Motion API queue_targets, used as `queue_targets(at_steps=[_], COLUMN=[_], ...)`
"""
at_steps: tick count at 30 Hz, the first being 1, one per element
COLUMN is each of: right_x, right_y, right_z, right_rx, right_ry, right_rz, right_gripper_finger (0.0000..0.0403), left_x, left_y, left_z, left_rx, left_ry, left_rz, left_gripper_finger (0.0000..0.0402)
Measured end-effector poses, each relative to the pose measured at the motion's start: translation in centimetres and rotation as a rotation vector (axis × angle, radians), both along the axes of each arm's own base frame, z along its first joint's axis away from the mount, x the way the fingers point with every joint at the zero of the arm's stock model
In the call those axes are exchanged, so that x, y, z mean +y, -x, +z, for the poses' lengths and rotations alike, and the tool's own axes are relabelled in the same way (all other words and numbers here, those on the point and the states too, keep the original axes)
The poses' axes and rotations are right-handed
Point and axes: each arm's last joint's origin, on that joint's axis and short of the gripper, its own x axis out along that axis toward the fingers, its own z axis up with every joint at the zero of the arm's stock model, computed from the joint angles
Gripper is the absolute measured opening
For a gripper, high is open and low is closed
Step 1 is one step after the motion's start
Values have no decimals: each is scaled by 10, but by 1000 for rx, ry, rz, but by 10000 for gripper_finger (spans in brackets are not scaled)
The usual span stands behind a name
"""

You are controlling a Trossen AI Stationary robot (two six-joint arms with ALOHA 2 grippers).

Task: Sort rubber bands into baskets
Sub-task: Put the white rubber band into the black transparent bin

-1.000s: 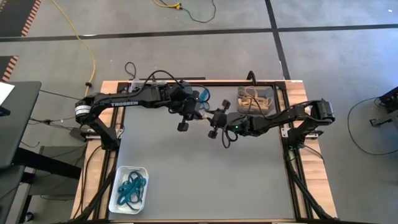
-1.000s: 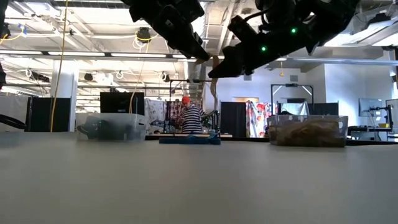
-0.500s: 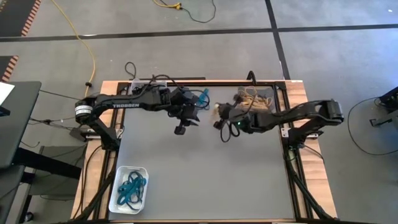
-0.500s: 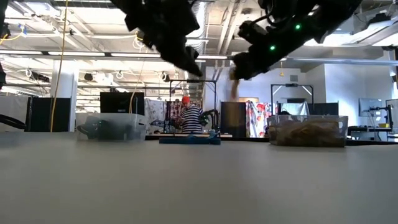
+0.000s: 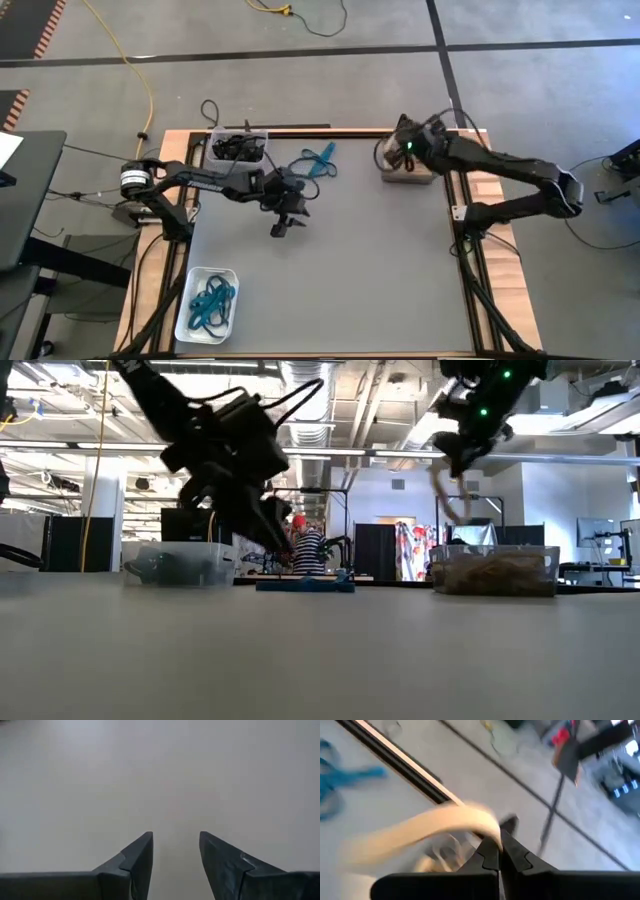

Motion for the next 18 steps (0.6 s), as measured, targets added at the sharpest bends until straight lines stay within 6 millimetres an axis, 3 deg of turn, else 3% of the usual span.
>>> queue_targets(at_steps=[4,10,18], right_x=[-17,-39,-49], right_y=[18,32,17], right_z=[-2,-23,-64], right_rx=[84,210,294], right_ry=[-65,-205,-413], right_rz=[-93,-215,-180], right_gripper_finger=[22,27,32], left_x=[-7,-13,-15], left_y=[6,7,7], left_z=[-11,-13,-13], left_rx=[0,12,8], left_ry=[15,23,17], left_rz=[-3,-16,-28], left_gripper_finger=[151,151,151])
